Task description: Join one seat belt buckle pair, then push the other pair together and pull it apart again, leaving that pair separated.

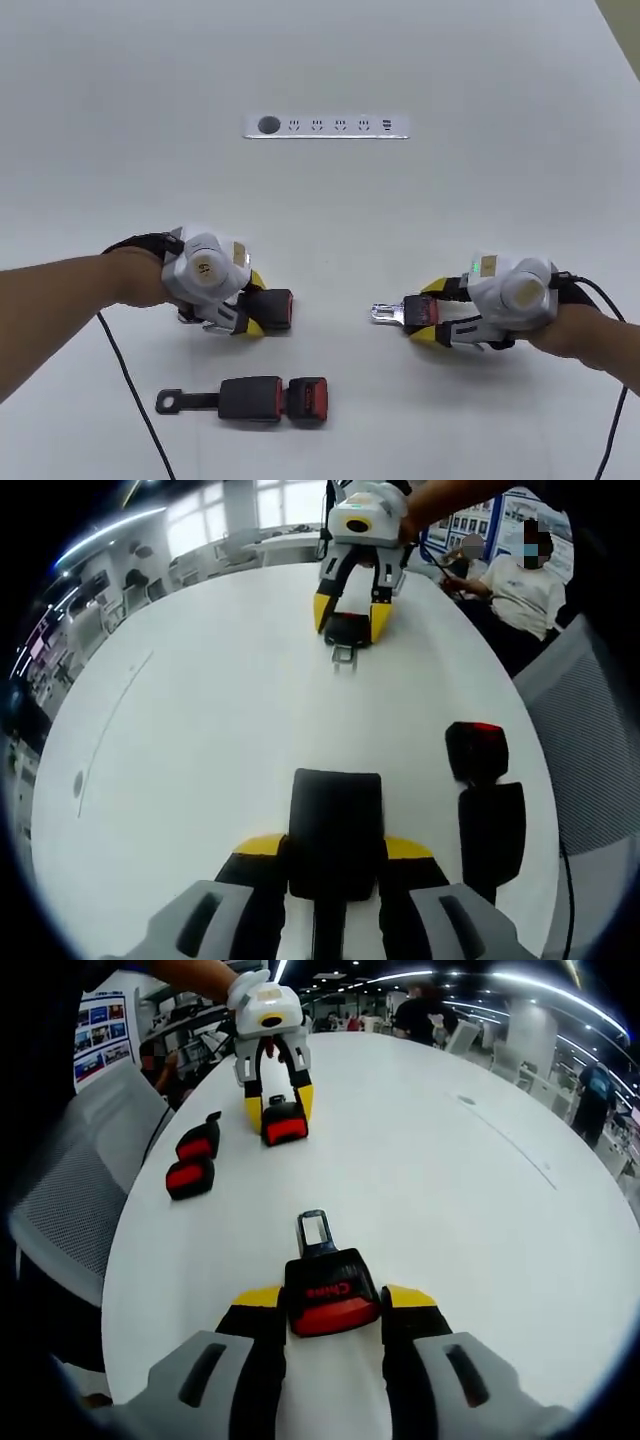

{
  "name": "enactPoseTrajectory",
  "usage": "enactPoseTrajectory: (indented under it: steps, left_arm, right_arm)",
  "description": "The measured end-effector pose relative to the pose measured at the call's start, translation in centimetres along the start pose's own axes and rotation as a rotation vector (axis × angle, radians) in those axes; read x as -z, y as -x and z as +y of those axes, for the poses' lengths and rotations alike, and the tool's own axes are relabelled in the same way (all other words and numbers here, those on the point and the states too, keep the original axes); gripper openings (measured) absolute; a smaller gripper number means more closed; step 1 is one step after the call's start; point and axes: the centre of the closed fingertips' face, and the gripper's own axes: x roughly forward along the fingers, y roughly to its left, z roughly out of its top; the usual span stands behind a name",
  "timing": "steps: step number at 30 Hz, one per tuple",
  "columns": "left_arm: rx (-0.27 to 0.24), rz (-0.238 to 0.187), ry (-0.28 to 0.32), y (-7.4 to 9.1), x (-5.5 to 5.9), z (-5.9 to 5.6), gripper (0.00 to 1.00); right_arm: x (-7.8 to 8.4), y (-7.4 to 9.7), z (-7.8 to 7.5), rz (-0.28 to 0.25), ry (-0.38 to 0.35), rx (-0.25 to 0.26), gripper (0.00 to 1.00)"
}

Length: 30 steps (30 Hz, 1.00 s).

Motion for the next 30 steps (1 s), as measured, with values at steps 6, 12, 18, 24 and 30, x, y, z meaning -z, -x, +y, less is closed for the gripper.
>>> enactPoseTrajectory:
  steps: [6, 12, 18, 24, 30]
  left_arm:
    - [-0.048, -0.042, 0.104, 0.9, -0.9, 0.1, 0.57]
    - [-0.172, -0.148, 0.239, 2.4, -1.3, 1.6, 0.74]
    - [-0.280, -0.206, 0.382, 4.2, -0.2, 2.8, 0.81]
    - [-0.395, -0.303, 0.512, 6.8, -0.4, 2.7, 0.93]
    - [-0.498, -0.342, 0.609, 9.3, -0.4, 1.9, 1.00]
  right_arm:
    - [-1.3, 0.7, -0.5, -0.067, -0.111, 0.073, 0.41]
    - [-2.1, 1.2, -1.2, -0.119, -0.211, 0.156, 0.65]
    - [-3.8, 3.0, -2.5, -0.193, -0.331, 0.323, 0.72]
    - [-5.1, 4.3, -1.9, -0.243, -0.373, 0.398, 0.81]
    - [-5.8, 5.0, -0.9, -0.275, -0.407, 0.440, 0.90]
